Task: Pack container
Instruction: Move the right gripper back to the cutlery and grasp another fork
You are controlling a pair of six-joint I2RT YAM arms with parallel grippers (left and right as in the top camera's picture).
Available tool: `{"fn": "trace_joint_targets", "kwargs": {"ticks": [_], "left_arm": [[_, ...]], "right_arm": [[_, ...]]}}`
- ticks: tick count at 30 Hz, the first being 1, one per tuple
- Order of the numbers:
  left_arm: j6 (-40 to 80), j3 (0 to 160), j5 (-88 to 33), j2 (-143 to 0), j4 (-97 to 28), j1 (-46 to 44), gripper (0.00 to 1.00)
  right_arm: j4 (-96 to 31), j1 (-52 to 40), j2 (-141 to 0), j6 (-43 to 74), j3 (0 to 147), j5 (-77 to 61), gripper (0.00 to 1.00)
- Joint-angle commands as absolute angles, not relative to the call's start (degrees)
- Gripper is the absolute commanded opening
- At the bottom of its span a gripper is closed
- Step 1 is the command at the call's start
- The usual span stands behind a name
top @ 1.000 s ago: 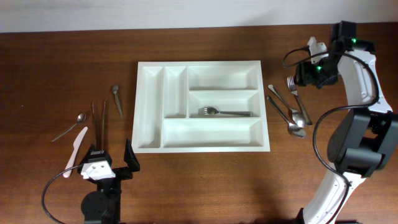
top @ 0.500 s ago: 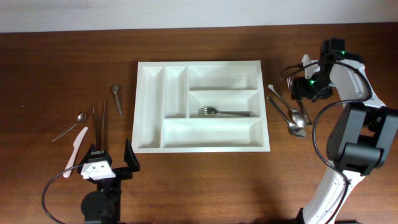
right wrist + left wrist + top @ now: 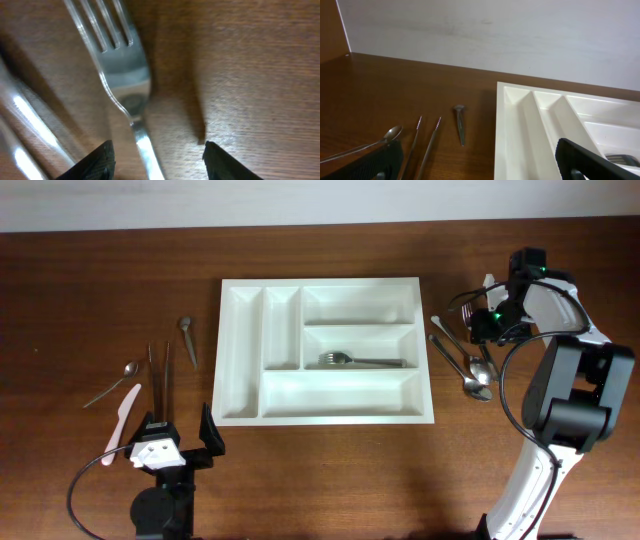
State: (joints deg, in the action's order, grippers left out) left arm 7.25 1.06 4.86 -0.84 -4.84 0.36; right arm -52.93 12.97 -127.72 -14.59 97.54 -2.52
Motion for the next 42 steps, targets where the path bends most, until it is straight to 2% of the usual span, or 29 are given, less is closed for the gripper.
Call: {"fn": "trace_joint_targets", "kwargs": {"ticks": [1, 17, 39, 42], "left_arm": [[6.3, 0.7, 4.3, -0.3, -4.7, 0.5, 0.99], [6.3, 0.7, 4.3, -0.3, -4.7, 0.5, 0.99], [6.3, 0.7, 4.3, -0.3, -4.7, 0.5, 0.99], [6.3, 0.7, 4.3, -0.3, -4.7, 0.5, 0.99]], "right_arm": [[-51.7, 12.8, -128.3, -13.0, 97.2, 0.7, 0.56], [-52.1, 12.7, -131.7, -12.5, 96.9, -0.5, 0.47], [-51.8, 12.7, -131.7, -12.5, 97.0, -0.9, 0.04], [-51.7, 12.7, -131.6, -12.5, 97.2, -0.8, 0.04]]}}
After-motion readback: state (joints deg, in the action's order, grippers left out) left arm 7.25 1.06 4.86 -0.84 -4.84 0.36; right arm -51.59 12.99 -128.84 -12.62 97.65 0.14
